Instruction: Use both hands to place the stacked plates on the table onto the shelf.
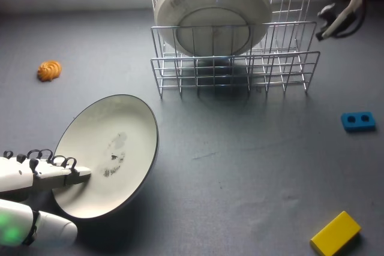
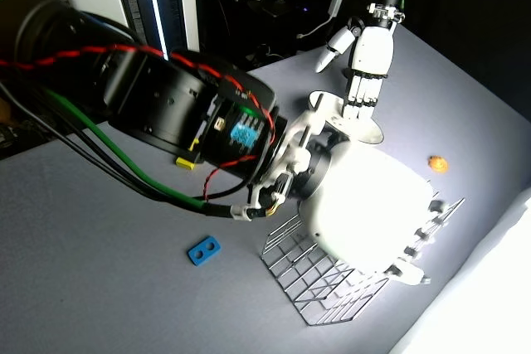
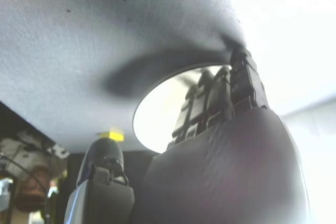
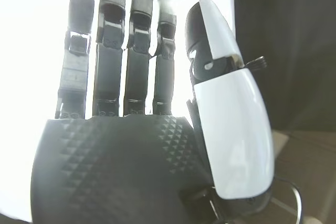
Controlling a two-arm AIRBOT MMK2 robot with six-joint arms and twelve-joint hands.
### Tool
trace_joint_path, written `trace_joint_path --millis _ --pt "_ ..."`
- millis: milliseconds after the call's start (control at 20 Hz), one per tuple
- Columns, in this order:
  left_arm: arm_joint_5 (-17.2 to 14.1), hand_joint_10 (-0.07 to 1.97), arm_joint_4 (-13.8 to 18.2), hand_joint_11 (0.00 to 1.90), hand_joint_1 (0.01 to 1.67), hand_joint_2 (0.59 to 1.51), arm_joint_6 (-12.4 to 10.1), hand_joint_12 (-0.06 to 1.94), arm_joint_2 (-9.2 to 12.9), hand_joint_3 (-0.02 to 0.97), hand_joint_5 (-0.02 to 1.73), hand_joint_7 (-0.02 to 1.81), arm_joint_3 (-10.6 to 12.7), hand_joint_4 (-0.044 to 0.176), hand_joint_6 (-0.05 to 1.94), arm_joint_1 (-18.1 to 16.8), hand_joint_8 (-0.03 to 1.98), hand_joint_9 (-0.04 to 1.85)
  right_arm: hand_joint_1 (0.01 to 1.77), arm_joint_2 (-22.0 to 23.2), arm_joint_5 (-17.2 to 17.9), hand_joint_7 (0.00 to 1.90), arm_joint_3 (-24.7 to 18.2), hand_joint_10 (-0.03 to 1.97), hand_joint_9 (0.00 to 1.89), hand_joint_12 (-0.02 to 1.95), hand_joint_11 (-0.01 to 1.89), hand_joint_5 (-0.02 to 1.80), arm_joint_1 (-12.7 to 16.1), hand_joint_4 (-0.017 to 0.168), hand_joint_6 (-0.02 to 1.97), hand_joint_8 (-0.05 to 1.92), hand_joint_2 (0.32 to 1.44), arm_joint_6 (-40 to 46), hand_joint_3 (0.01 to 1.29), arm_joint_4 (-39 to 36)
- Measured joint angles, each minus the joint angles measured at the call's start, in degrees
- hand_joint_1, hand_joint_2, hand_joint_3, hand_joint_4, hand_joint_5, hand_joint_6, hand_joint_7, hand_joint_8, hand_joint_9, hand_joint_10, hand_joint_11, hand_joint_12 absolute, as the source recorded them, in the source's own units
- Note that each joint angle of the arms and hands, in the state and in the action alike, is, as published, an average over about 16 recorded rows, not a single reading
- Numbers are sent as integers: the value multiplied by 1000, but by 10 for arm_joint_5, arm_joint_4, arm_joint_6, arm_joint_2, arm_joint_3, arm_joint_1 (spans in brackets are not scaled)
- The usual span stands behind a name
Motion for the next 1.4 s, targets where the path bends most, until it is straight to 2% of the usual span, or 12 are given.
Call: trace_joint_path --millis 150,300,550,750,950,1100,1400 --pt "2 -66 -7 21 13 1178 0 -29 1 21 -13 1 -2 -3 -22 1 -10 -35 940 9 25 883 -32 21 891 1110 388 809 1 -3 45 14 1199 -5 12 -71" --pt "2 -66 -11 21 13 1175 1 -29 1 21 -13 2 -2 -2 -19 3 -10 -35 884 15 52 774 -70 21 775 1094 311 716 -7 -1 29 14 1195 -18 12 -154" --pt "1 -66 -12 20 13 1172 1 -30 1 20 -13 2 -3 -2 -18 5 -10 -35 846 12 94 496 -127 21 493 783 183 461 -44 1 28 13 1126 -62 13 -280" --pt "0 -67 -14 20 13 1169 1 -31 1 20 -13 2 -3 -2 -18 7 -10 -35 864 -6 114 285 -155 22 284 508 95 268 -85 3 28 13 1031 -118 13 -339" --pt "-1 -67 -15 20 13 1169 1 -32 1 20 -13 3 -3 -2 -18 9 -10 -35 922 -34 121 86 -159 22 87 197 25 87 -124 4 28 13 941 -174 13 -362" --pt "-1 -67 -15 21 13 1171 1 -33 1 20 -13 3 -3 -2 -18 10 -10 -35 996 -58 124 18 -150 22 21 19 13 25 -145 4 28 13 887 -208 13 -363" --pt "-2 -66 -16 21 13 1168 1 -35 1 21 -13 4 -2 -2 -18 10 -10 -35 1081 -103 121 15 -122 22 17 -1 13 22 -173 3 28 13 866 -251 12 -354"
